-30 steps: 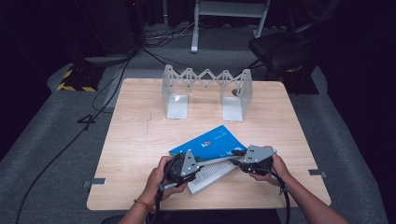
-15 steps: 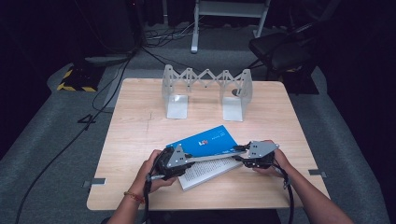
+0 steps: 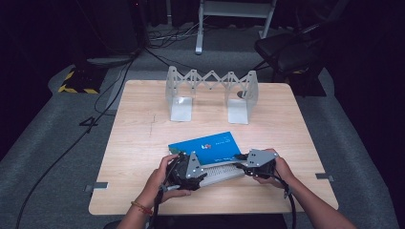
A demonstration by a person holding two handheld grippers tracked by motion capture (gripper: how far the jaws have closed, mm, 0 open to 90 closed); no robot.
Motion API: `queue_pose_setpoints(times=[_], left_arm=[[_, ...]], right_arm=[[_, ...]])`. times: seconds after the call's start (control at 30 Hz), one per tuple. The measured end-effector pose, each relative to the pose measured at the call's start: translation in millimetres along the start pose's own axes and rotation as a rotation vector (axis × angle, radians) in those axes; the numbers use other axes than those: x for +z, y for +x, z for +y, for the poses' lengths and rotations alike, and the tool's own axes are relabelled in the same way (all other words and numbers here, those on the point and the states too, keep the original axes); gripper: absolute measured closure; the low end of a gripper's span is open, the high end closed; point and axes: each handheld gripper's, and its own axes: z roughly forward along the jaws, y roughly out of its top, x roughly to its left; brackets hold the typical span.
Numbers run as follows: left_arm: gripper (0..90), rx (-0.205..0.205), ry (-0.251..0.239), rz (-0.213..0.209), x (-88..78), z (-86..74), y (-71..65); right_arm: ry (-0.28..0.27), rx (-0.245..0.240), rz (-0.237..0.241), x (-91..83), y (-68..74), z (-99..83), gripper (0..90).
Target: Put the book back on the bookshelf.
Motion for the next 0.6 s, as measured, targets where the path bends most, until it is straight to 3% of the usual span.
queue_pose_setpoints(times=[0.13,0.23,0.3,0.4,0.43,0.5,0.57,0.6], left_arm=[[53.2,0.006,0.033,0.029,5.3,-2.6,-0.7],[67.0,0.031,0.032,-0.004,5.6,-5.5,1.3],[69.9,0.065,0.044,-0.009,5.9,-7.8,2.9],[71.8,0.056,0.048,-0.058,6.1,-14.2,10.9],[72.3,0.049,0.037,-0.064,5.2,-16.2,13.7],[72.6,0.032,0.017,-0.071,2.6,-18.9,19.5],[72.6,0.025,0.006,-0.083,1.2,-22.4,24.0],[72.7,0.019,-0.005,-0.091,1.3,-24.2,25.4]], right_arm=[[0.020,-0.016,-0.012,0.1,5.8,4.6,70.6],[0.020,-0.012,-0.019,0.2,7.4,6.8,69.8],[0.015,-0.016,-0.016,0.8,7.1,6.9,68.6],[-0.046,-0.014,0.054,2.3,1.0,3.1,59.5],[-0.064,-0.013,0.058,2.7,-2.8,0.4,54.3],[-0.061,-0.001,0.068,5.3,-12.1,-6.8,54.8],[-0.079,-0.012,0.039,5.8,-18.8,-14.9,62.5],[-0.105,0.013,0.068,5.0,-22.3,-17.3,62.9]])
